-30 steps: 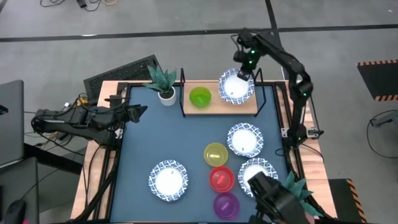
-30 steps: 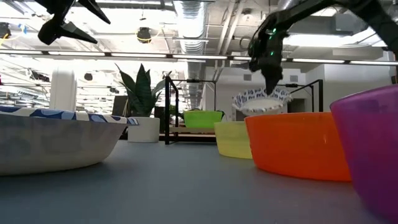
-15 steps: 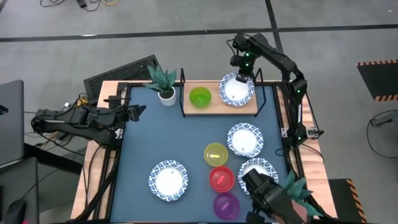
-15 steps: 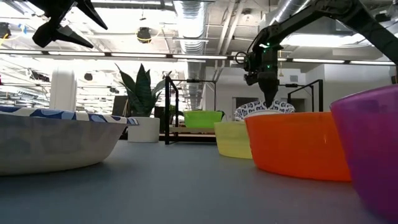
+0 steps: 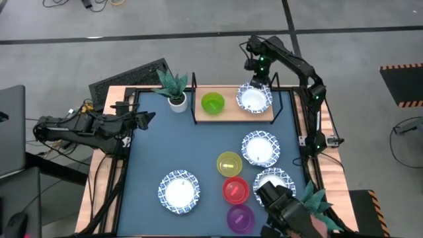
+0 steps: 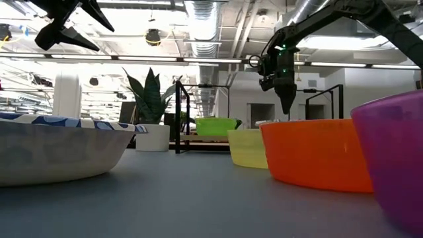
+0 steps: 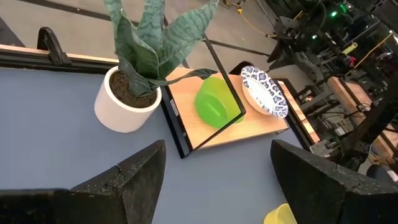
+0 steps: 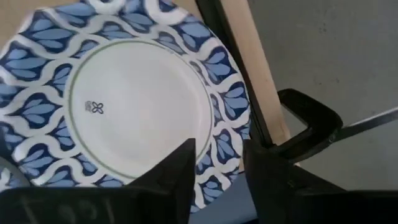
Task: Place and stack bowls onto a shelf
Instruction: Stack the top white patterned bowl on top of the white patterned bowl on the shelf
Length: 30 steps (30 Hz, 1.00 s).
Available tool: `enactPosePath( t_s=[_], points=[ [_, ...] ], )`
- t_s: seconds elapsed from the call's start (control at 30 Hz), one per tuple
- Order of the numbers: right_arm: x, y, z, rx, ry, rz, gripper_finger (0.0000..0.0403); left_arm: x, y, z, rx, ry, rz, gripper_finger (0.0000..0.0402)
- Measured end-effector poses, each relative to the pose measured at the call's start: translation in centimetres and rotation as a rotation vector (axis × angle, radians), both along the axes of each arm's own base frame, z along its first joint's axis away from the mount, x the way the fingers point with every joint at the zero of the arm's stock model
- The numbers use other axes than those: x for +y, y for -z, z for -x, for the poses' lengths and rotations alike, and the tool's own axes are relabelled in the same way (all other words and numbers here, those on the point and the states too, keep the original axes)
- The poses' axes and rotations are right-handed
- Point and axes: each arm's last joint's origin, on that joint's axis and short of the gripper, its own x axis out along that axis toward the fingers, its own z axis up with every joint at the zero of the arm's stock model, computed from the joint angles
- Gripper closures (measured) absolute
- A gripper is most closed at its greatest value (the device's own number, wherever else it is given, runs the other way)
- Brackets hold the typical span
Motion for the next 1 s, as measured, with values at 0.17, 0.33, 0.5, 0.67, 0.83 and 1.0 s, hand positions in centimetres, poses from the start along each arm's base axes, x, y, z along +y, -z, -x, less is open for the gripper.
enactPosePath(
  t_s=[0.17,0.33,0.5,0.67,0.83,1.0],
  points=[
    [1.5,-4.6,0.1,-0.076,0.087,0.077,0.0229,0.0,0.0,0.0,0.012,0.007,-0.014,0.0127],
    [5.4,-9.6,-0.2,-0.167,0.155,0.134,0.0228,0.0,0.0,0.0,0.017,0.009,-0.019,0.0127],
    [11.4,-12.6,-1.8,-0.262,0.220,0.126,0.0228,0.0,0.0,0.0,0.033,0.019,-0.037,0.0127],
    [18.8,-13.8,-4.5,-0.313,0.171,0.108,0.0231,0.0,0.0,0.0,0.050,0.030,-0.055,0.0127],
    [26.7,-12.4,-6.3,-0.251,0.122,0.174,0.0240,-0.1,0.0,0.0,0.073,0.068,-0.068,0.0127],
    [33.8,-9.5,-6.5,-0.190,0.165,0.209,0.0244,-0.1,0.1,-0.1,0.089,0.101,-0.073,0.0127]
  ],
)
